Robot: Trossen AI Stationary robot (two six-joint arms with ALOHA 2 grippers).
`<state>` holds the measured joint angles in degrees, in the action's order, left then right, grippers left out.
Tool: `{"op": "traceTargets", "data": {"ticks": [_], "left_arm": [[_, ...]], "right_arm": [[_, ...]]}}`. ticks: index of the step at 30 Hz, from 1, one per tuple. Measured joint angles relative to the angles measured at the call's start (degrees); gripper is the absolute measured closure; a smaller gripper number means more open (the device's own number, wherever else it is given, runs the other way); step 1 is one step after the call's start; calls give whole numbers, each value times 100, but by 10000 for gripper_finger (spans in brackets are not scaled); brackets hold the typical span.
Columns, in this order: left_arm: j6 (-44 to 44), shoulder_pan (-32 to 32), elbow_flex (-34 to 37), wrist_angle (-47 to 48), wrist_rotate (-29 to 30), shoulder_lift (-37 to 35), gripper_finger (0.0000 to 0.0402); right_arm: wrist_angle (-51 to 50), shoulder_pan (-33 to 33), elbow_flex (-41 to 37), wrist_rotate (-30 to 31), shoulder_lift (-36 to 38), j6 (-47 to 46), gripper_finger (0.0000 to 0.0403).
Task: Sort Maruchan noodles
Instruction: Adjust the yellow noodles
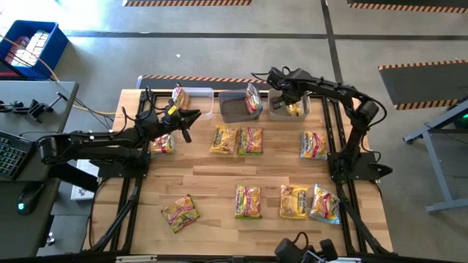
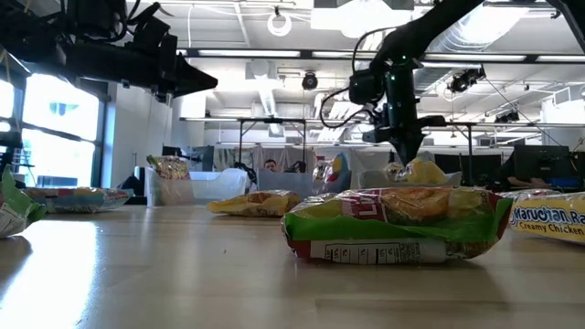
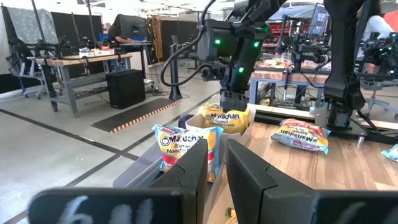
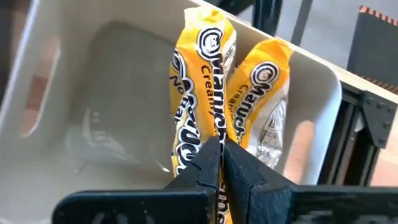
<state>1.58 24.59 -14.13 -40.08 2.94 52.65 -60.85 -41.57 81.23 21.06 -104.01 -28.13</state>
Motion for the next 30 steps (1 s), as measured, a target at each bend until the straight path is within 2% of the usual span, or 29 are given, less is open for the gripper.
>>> {"op": "traceTargets", "data": {"ticks": [12, 30], "left_arm": [[-2, -1, 0, 3, 0, 1, 355], [-94, -1, 0, 3, 0, 1, 355]], "right_arm": [[-480, -145, 2, 353, 0, -186, 403], [-626, -423, 2, 324, 0, -87, 394]]}}
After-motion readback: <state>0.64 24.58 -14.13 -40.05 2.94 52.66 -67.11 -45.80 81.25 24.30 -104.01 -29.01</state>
